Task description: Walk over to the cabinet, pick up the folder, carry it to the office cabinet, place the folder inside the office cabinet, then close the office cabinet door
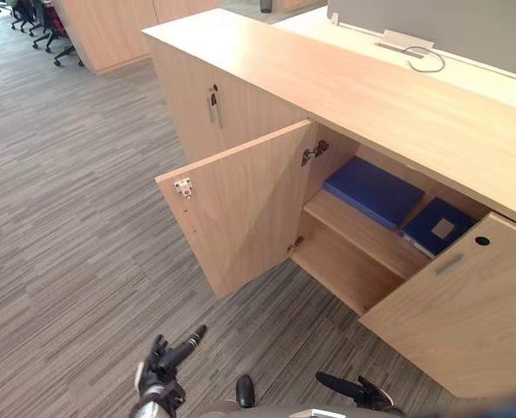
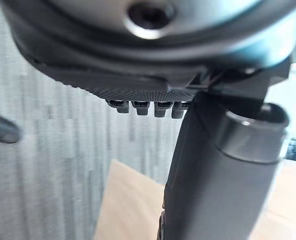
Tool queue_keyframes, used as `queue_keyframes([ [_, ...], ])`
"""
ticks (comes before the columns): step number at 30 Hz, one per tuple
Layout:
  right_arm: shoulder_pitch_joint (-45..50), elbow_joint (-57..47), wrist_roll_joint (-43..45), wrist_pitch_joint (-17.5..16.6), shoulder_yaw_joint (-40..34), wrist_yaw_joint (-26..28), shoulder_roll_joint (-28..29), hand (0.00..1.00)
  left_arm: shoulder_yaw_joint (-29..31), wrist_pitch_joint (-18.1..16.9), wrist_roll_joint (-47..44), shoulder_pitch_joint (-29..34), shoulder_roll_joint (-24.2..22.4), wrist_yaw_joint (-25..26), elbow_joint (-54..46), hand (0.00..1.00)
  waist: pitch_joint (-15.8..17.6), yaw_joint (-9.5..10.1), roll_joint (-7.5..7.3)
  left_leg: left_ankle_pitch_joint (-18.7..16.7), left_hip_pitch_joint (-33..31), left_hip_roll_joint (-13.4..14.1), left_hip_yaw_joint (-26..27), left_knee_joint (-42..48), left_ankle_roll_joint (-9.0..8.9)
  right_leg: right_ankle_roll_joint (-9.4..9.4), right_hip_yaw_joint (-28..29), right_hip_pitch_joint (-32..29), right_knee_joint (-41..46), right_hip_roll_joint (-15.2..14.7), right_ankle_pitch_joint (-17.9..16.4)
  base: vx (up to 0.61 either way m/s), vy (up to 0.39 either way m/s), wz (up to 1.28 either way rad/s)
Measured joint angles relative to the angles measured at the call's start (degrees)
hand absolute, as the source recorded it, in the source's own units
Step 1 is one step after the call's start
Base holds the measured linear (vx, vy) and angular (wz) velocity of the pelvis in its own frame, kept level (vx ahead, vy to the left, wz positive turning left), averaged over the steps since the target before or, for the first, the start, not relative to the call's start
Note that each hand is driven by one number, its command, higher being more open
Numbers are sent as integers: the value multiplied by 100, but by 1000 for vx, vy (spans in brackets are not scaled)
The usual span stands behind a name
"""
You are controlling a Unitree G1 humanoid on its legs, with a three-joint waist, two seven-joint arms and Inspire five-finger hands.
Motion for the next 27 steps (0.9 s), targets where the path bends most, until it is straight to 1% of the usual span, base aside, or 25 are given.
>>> queue_keyframes([
  [2,18,-57,-15,5,33,12,-28,100,467,-5,513,-112,74,186,-411,100,22,-26,40,-28,35,-1,95,-1,-1,-38,6,61,-144,1,-24,-54,0,-21],
  [4,49,-120,-16,12,32,25,-40,100,718,-2,856,-247,209,350,-538,100,5,-48,83,-29,41,-1,150,-1,-7,-99,12,76,-215,1,-88,-45,-17,-18],
  [5,79,-158,-18,20,33,52,-56,100,852,3,1093,-337,291,442,-612,100,-13,-64,99,-28,54,7,188,-1,-11,-95,39,81,-247,2,-113,-36,-20,-15],
  [7,102,-162,-23,34,32,93,-85,100,989,7,1436,-478,441,582,-676,100,-28,-56,112,-32,122,26,241,-1,-23,-102,109,146,-303,15,-120,-5,-21,-16],
  [8,123,-163,-24,37,31,110,-94,100,1048,10,1588,-553,564,612,-682,100,-37,-58,92,-44,188,27,259,-1,-42,-119,126,219,-348,21,-130,26,-33,-13],
  [10,196,-202,-36,50,32,155,-103,100,1051,32,1827,-687,723,676,-704,100,-82,-57,42,-80,232,29,272,-1,-69,-187,141,262,-359,21,-170,61,-37,-6],
  [13,276,-189,-42,71,28,199,-96,100,1047,136,2030,-880,941,791,-816,100,-166,-53,-88,-164,265,47,348,0,-119,-210,215,264,-355,44,-162,80,-26,-13],
  [14,292,-186,-46,75,29,202,-97,100,1041,151,2101,-917,1031,832,-816,100,-181,-55,-108,-191,325,80,412,1,-113,-275,311,278,-343,75,-127,121,-19,-25],
  [16,312,-186,-46,74,29,204,-107,100,991,183,2169,-963,1162,852,-815,100,-187,-69,-111,-243,422,132,480,2,-152,-386,385,319,-329,136,-58,112,4,-26],
  [17,331,-172,-46,74,30,205,-118,100,861,211,2197,-1060,1350,857,-796,100,-188,-65,-108,-279,511,193,540,5,-185,-465,462,348,-296,198,0,109,2,-23],
  [19,345,-139,-43,74,32,212,-122,100,638,210,2197,-1163,1614,848,-779,100,-194,-68,-107,-302,588,277,566,18,-219,-473,473,362,-220,252,44,89,-15,-13],
  [21,415,-129,-31,73,33,246,-161,100,249,209,2194,-1370,2031,657,-654,100,-309,-74,-31,-307,629,441,592,37,-232,-500,516,294,-54,395,194,60,-30,-5],
  [22,427,-122,-26,72,34,267,-180,100,164,205,2194,-1410,2129,591,-606,100,-359,-75,-2,-307,629,498,602,38,-232,-538,563,240,10,443,226,50,-47,-10],
  [23,426,-92,-20,70,37,300,-227,100,46,206,2193,-1540,2284,466,-450,100,-409,-83,64,-307,665,604,610,40,-233,-538,629,173,170,524,310,39,-42,-12],
  [24,429,-83,-20,70,39,313,-260,100,-13,205,2193,-1632,2341,434,-350,100,-434,-95,108,-306,684,673,609,41,-234,-520,654,127,285,566,350,45,-55,-14],
  [25,437,-79,-16,68,66,329,-346,100,-86,205,2193,-1833,2403,374,-142,100,-467,-125,225,-301,709,839,592,46,-241,-526,738,-101,724,671,376,33,-80,-13],
  [26,434,-88,-19,48,108,350,-420,100,-112,207,2194,-2053,2455,343,102,100,-471,-168,355,-287,733,1022,566,46,-265,-461,802,-244,559,803,12,11,-90,-12],
  [27,428,-98,-18,44,124,355,-412,100,-119,209,2194,-2171,2510,341,225,100,-468,-187,353,-278,751,1042,576,46,-298,-438,787,-216,112,867,26,-47,-110,-12],
])
